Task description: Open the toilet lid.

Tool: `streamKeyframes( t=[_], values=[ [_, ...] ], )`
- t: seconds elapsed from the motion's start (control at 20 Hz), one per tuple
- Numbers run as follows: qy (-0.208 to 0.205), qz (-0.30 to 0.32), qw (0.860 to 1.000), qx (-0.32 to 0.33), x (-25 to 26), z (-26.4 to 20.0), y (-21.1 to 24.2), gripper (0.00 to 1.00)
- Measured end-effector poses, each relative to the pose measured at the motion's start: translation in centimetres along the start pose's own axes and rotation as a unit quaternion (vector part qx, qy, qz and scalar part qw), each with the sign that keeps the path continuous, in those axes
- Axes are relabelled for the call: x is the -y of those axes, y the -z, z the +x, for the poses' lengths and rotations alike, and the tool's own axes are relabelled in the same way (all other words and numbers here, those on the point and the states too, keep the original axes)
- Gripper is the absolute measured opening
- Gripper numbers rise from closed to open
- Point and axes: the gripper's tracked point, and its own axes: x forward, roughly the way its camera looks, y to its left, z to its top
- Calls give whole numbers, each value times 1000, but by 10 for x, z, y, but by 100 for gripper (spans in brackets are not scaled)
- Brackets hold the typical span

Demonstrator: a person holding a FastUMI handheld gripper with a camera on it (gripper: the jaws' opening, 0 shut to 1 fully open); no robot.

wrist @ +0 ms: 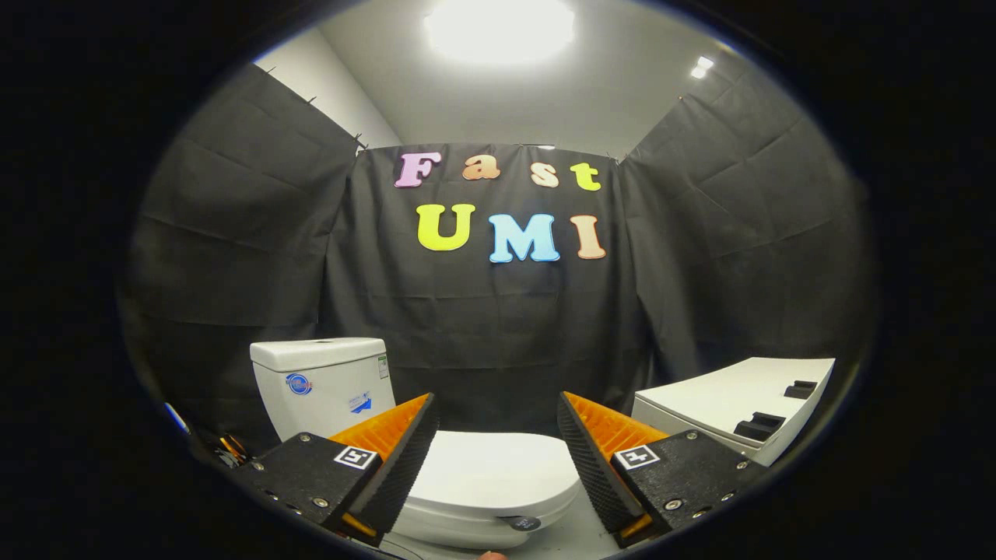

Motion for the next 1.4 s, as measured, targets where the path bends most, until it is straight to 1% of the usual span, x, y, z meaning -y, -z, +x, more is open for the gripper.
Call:
streamKeyframes(
  t=[0.25, 0.6, 0.8, 1.1, 1.3, 1.4],
  values=[
    [10, 14, 1000, -4, 1, 3, 12, 95],
    [20, 101, 994, -39, 1, 16, 65, 95],
    [27, 159, 986, -51, 2, 23, 91, 96],
    [53, 214, 972, -83, 10, 32, 137, 96],
    [68, 252, 959, -111, 13, 35, 171, 96],
    [82, 276, 950, -121, 18, 35, 187, 96]
  ],
)
